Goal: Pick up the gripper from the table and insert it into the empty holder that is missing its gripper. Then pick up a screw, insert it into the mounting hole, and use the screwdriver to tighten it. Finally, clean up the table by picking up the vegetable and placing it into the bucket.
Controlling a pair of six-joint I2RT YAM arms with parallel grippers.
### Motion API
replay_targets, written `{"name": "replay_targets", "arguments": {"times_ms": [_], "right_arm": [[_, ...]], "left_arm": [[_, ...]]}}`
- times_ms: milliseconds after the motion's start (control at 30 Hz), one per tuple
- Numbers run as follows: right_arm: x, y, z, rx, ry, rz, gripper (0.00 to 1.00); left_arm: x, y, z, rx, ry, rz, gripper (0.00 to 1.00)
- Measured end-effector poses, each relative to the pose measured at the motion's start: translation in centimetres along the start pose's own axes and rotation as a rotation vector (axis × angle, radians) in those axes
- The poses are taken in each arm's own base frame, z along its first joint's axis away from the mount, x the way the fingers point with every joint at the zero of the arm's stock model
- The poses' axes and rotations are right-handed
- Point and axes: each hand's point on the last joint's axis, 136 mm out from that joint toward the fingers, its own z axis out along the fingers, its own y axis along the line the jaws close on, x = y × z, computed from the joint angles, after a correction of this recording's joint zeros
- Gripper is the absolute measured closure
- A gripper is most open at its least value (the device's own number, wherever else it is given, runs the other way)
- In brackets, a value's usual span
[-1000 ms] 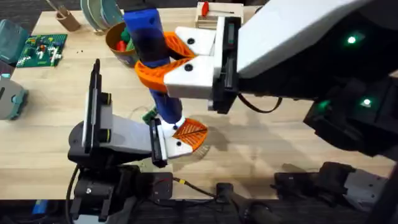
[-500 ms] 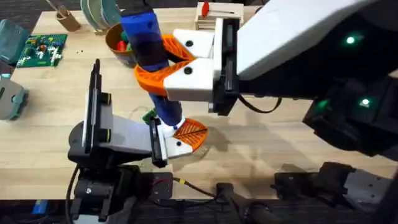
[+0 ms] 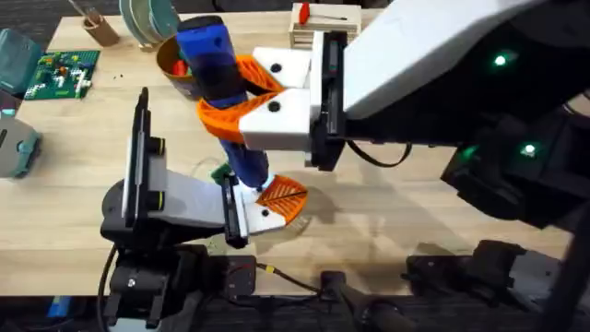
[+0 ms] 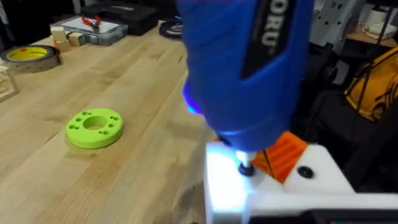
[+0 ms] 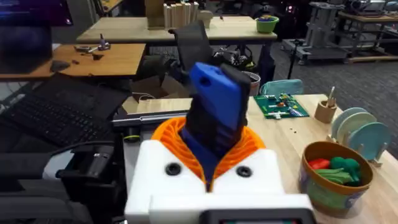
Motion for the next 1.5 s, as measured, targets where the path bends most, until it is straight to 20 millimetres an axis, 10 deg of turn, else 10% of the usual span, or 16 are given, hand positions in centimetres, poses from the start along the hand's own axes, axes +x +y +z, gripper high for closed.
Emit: {"name": "replay_targets", "arguments": {"times_ms": [800,1133,1300,1500], "right_arm": [[0.0,0.1,0.0,-0.004,-0.001,-0.001,0.992],[-4.6,-0.6,-2.7,0.052,-0.117,-0.087,0.992],[-1.3,-2.6,-3.2,0.119,0.014,-0.082,0.992],[3.7,-10.1,-6.3,0.391,0.25,-0.252,0.992]], "left_arm": [[0.0,0.0,0.0,0.0,0.0,0.001,0.985],[0.0,0.0,0.0,0.0,0.0,0.001,0.985],[0.0,0.0,0.0,0.0,0.0,0.001,0.985],[0.0,0.0,0.0,0.0,0.0,0.001,0.985]]}}
